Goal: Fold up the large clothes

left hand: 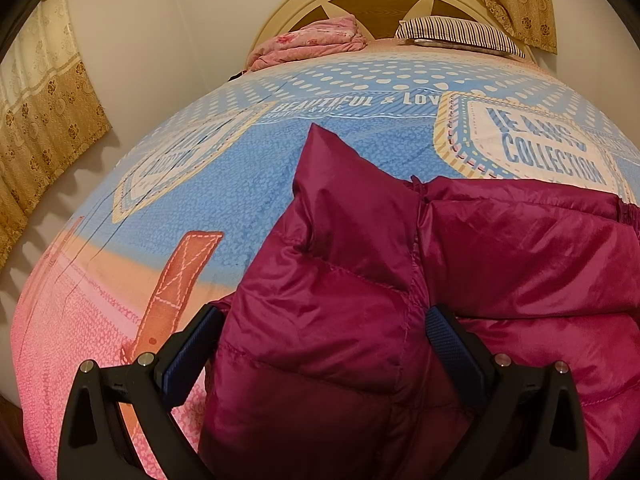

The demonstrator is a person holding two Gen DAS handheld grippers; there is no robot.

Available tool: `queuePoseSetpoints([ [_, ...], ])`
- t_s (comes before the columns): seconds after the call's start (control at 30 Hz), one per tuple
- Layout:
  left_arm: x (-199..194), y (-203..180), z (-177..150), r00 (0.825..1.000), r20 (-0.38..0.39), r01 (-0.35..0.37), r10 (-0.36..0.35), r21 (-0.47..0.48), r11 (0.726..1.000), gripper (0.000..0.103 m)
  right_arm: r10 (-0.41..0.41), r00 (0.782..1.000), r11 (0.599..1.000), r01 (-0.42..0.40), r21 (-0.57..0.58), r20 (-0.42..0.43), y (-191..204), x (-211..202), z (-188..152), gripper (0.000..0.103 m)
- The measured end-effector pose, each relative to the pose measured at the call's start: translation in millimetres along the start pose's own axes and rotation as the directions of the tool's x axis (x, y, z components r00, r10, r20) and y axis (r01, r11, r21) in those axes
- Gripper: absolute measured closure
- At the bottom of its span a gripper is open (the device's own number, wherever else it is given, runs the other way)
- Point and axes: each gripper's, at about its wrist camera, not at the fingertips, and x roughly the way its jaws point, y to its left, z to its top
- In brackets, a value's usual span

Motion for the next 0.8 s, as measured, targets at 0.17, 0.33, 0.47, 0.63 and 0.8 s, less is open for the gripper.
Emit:
queuePoseSetpoints([
  [0.17, 0, 0, 0, 1.0, 0.001, -0.004, 0.004, 0.001, 1.0, 0.001, -0.003, 1.0, 1.0, 0.003, -0.004, -0.009, 1, 1, 0, 0.011],
  [0.33, -4, 1, 3, 1.0, -0.023, -0.014, 0.014, 0.014, 1.0, 0.001, -0.015, 1.0, 1.0, 0.014, -0.014, -0.014, 3, 1, 0, 0.011],
  [0.47, -49, 11, 1, 0.997, 0.01, 0.074, -0.074, -0.004, 0.997, 0.001, -0.022, 1.0, 0.999, 0.022, -0.03, -0.005, 7, -18, 3, 0.011],
  [0.63, -85, 7, -17, 0.986, 0.083, 0.145, -0.146, 0.02, 0.989, 0.001, 0.046, 0.994, 0.998, -0.041, -0.052, 0.103, 29, -69, -3, 0.01],
  [0.8, -55, -5, -42, 0.995, 0.042, 0.094, -0.096, 0.038, 0.995, 0.001, 0.016, 0.998, 0.989, -0.006, -0.146, 0.067, 58, -57, -31, 0.008],
])
